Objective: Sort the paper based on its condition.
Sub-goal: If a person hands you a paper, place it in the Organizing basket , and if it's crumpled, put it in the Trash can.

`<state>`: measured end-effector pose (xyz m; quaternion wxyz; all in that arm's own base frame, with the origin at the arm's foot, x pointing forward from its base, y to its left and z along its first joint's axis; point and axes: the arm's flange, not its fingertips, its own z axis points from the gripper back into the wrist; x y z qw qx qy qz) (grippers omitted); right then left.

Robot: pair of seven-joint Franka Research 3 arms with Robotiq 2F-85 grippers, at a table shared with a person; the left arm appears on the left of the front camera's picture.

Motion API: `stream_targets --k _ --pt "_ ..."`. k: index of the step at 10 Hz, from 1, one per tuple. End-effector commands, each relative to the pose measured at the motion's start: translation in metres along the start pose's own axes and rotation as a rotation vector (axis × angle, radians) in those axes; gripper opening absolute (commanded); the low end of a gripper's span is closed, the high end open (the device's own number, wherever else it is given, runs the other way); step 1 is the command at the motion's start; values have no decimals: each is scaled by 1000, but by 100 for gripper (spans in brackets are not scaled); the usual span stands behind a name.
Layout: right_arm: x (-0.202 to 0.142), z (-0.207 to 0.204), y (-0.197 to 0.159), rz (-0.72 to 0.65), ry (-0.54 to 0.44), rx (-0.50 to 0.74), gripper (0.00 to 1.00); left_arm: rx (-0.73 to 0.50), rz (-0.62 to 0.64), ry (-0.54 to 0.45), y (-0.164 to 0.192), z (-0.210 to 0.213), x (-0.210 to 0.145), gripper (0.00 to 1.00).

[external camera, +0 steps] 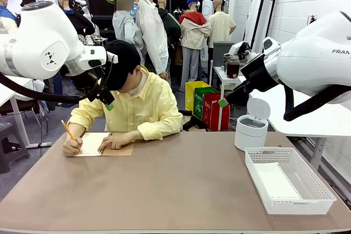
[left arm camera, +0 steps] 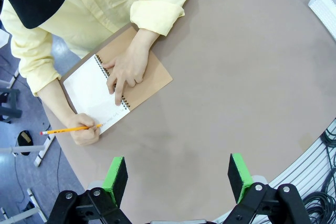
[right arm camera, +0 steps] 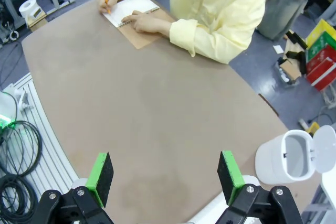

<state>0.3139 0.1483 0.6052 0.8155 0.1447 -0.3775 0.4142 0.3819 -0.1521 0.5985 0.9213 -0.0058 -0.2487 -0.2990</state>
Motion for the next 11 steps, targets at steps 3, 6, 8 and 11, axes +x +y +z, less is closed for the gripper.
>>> stream_targets --k 3,6,8,11 --pt "1 0 1 5 7 11 100 2 -1 -2 2 1 0 100" --pt "1 0 1 5 7 11 100 2 -1 -2 2 1 0 100" --pt "1 0 1 5 7 11 100 2 -1 -2 2 1 0 100" --pt "1 0 1 5 7 11 100 2 -1 -2 2 1 0 100"
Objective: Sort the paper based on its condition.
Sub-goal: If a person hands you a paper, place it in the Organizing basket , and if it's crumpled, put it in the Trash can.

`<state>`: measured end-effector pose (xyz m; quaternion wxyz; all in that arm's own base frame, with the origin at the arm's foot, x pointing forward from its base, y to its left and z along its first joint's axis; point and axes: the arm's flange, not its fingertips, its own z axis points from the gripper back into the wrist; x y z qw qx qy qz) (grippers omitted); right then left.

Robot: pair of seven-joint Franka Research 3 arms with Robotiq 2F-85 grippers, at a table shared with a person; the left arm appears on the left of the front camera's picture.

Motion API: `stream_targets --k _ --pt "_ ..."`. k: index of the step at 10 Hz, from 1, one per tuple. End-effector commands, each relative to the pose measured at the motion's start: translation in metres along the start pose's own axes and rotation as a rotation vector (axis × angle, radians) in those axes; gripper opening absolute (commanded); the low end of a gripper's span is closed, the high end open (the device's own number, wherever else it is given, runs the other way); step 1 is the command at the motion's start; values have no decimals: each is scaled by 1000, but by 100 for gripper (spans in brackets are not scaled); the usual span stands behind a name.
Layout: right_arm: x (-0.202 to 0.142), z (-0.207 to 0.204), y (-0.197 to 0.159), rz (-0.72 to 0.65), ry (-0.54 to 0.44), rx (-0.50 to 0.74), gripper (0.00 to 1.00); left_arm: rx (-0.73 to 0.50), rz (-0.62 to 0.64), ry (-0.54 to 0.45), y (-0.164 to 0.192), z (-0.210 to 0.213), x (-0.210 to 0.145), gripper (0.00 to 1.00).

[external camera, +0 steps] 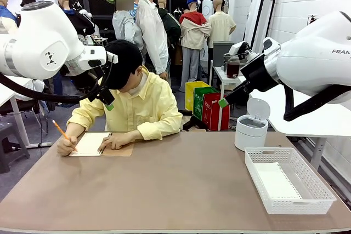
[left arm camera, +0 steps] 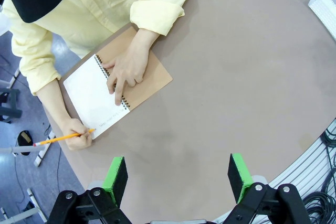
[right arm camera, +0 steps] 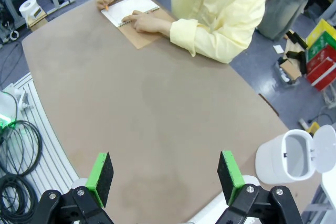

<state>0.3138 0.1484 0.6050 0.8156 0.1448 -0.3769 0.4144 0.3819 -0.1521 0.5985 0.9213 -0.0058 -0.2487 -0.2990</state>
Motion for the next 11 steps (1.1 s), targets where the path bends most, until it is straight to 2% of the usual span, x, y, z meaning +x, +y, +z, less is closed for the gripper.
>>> stream_targets --k 1,11 --pt "1 0 1 5 6 10 100 2 -1 -2 2 1 0 100" --pt "1 0 1 5 6 10 100 2 -1 -2 2 1 0 100"
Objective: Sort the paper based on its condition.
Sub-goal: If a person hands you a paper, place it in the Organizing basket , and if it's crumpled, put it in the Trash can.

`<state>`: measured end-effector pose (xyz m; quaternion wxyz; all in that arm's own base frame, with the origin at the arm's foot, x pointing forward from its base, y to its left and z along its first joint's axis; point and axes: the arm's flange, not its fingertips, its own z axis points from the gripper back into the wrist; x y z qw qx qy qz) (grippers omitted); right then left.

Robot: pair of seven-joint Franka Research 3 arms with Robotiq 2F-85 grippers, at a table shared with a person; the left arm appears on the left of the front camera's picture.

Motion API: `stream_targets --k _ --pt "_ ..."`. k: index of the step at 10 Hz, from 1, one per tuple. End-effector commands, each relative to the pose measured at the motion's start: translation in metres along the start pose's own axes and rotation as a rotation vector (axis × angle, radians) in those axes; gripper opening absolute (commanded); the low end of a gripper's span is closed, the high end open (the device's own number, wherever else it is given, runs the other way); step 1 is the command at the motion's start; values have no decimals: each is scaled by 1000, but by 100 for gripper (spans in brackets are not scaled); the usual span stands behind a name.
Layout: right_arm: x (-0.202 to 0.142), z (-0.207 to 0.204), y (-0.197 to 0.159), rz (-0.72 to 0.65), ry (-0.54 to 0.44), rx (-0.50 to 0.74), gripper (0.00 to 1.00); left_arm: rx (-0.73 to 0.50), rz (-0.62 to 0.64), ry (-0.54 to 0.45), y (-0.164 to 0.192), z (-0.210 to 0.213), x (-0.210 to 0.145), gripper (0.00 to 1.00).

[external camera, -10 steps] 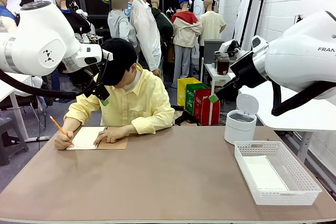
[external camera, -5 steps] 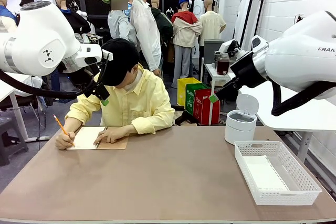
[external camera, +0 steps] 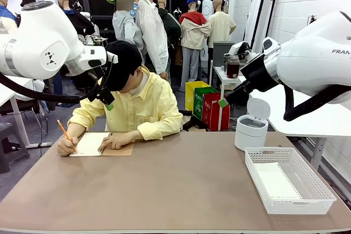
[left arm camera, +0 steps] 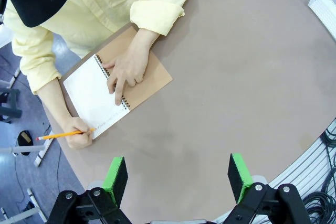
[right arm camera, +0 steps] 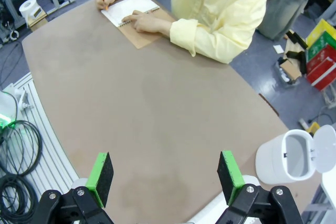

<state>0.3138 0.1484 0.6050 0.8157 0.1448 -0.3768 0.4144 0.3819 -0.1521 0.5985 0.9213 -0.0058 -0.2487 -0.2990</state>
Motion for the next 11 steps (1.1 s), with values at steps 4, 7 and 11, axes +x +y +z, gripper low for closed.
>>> stream_targets --k 4,7,11 --pt "1 0 1 5 6 10 100 2 -1 -2 2 1 0 100" --pt "1 0 1 5 6 10 100 2 -1 -2 2 1 0 100" --pt "1 0 1 5 6 10 100 2 -1 -2 2 1 0 100"
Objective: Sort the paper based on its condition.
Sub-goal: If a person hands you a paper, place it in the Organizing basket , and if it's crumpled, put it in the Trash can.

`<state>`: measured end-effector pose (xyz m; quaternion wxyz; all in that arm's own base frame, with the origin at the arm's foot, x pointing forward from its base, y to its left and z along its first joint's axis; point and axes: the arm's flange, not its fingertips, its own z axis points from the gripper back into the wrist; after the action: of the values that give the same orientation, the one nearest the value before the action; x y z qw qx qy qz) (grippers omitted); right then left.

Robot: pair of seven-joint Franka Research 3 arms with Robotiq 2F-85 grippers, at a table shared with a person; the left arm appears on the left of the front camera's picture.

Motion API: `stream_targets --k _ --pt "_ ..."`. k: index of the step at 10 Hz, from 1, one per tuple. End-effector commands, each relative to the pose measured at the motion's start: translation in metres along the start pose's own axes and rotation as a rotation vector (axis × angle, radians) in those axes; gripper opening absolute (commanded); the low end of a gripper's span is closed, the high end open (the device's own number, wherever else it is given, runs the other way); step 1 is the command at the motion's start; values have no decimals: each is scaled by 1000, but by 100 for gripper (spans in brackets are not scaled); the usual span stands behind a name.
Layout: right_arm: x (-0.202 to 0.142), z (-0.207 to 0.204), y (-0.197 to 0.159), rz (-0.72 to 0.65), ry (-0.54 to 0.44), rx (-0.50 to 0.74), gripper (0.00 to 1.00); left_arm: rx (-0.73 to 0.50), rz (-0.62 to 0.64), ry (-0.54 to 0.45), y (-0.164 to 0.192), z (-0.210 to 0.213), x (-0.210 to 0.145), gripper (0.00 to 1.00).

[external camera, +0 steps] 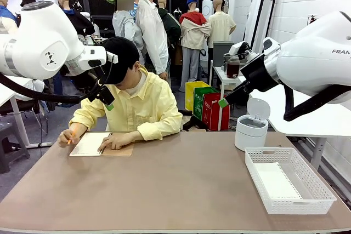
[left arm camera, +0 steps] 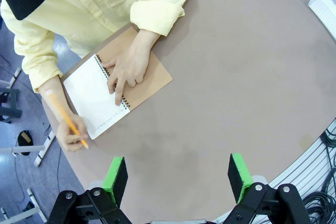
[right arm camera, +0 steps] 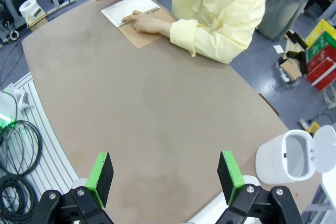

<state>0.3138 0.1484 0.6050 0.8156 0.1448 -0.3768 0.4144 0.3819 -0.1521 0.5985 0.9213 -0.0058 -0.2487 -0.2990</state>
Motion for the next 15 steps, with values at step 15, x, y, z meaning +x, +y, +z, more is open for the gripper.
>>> stream_targets --k 15 --pt "1 0 1 5 6 10 100 2 -1 -2 2 1 0 100"
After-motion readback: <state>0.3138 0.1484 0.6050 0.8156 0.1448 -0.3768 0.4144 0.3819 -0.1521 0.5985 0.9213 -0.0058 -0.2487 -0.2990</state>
